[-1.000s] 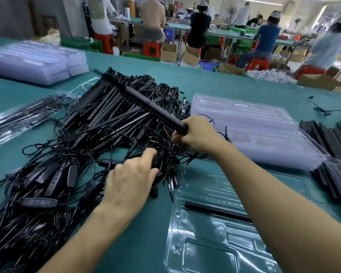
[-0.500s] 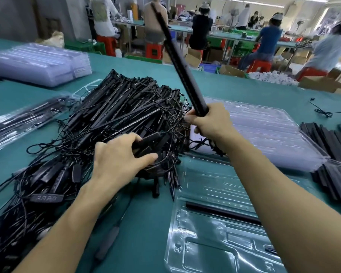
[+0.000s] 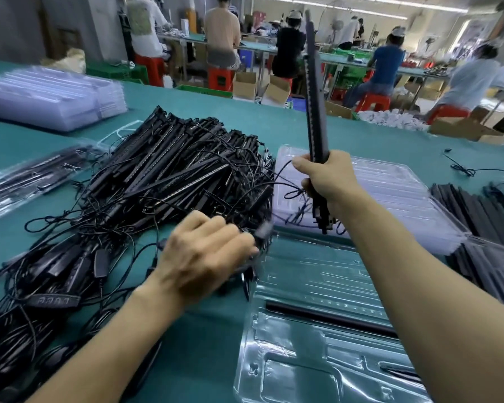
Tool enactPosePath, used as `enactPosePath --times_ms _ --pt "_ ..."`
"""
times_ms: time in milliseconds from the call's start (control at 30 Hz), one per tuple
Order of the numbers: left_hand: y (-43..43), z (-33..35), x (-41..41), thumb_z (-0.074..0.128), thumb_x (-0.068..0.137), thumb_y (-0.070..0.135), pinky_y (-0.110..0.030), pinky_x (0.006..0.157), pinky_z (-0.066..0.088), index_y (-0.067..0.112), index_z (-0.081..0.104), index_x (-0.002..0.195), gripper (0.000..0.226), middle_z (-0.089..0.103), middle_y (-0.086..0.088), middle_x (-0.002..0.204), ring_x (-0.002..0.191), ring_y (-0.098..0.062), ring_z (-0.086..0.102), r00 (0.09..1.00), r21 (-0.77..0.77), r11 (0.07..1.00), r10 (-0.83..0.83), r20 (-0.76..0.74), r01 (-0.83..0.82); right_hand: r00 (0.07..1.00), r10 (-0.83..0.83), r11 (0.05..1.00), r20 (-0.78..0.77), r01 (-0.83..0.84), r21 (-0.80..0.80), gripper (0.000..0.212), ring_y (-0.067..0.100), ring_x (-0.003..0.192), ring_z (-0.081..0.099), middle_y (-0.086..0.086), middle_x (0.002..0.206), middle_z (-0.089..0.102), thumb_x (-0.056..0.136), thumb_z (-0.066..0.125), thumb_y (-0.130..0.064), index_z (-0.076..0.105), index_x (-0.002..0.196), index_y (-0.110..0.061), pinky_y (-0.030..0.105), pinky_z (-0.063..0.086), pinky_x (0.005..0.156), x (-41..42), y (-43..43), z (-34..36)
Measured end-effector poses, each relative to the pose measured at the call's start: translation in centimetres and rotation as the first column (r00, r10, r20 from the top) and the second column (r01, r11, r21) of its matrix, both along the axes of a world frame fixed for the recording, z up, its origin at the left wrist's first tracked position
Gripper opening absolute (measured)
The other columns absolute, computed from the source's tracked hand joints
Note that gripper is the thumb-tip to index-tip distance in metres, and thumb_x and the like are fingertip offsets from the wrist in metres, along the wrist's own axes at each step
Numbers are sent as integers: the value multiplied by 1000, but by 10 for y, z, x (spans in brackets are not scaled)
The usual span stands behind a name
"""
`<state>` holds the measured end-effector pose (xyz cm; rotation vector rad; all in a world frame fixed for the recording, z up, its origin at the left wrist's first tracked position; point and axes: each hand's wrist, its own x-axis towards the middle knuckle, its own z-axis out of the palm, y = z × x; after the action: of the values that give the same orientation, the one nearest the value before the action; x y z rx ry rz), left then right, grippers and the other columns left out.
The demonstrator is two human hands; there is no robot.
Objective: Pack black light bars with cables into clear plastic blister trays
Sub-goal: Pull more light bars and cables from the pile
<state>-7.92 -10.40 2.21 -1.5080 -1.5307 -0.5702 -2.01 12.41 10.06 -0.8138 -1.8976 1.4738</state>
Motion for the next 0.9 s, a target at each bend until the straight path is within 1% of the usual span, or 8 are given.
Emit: enactPosePath --times_ms 200,300,367,433,500,700,800,900 --pt "9 -19 17 48 98 49 -31 68 50 25 69 74 39 63 12 69 63 -12 57 994 -482 876 45 103 10 982 158 978 -102 -170 -123 16 8 40 49 -7 53 51 87 73 -13 61 76 -15 20 41 43 -2 -16 14" --pt "12 -10 14 52 99 40 -30 64 53 15 71 87 34 66 0 83 72 -15 58 905 -220 975 109 412 -18 945 249 923 -214 -298 -244 13 8 46 48 -9 54 51 89 70 -14 60 81 -16 22 41 45 2 -22 23" --pt "18 5 7 68 86 38 -25 80 44 10 65 109 37 59 -10 102 90 -21 54 807 -14 977 183 561 -212 916 317 876 -248 -382 -293 11 7 46 46 -6 60 48 91 67 -14 58 84 -16 21 40 44 5 -24 24" --pt "25 17 -3 69 84 44 -27 88 43 15 57 123 50 54 -5 112 101 -17 53 616 -24 971 169 770 -236 907 353 855 -231 -413 -314 12 7 45 45 -5 63 45 92 66 -15 57 84 -16 20 39 44 7 -25 23" --pt "29 23 -8 64 92 41 -40 79 53 17 65 111 31 63 1 97 87 -17 60 495 -29 987 106 862 -160 918 348 865 -190 -393 -312 12 7 44 44 -6 61 45 91 66 -14 58 83 -17 21 38 44 8 -25 20" --pt "19 12 14 55 99 35 -27 46 43 13 71 85 31 56 2 72 60 -15 52 890 -22 999 -18 456 31 992 120 947 -35 -125 -295 17 6 36 45 -8 43 47 85 74 -10 58 78 -12 17 37 38 1 -21 4" --pt "6 -10 25 51 99 41 -24 41 44 21 69 78 34 54 8 64 50 -12 49 952 -315 938 -47 303 147 997 0 947 -80 -25 -321 21 6 33 44 -4 45 47 85 73 -8 53 81 -9 17 37 38 -4 -14 12" --pt "-11 -25 23 46 98 47 -19 38 36 23 61 65 44 51 10 57 42 -12 47 964 -402 915 84 251 25 968 -123 933 -217 38 -357 21 8 38 47 1 58 48 86 73 -11 52 85 -9 21 43 43 1 -1 28"
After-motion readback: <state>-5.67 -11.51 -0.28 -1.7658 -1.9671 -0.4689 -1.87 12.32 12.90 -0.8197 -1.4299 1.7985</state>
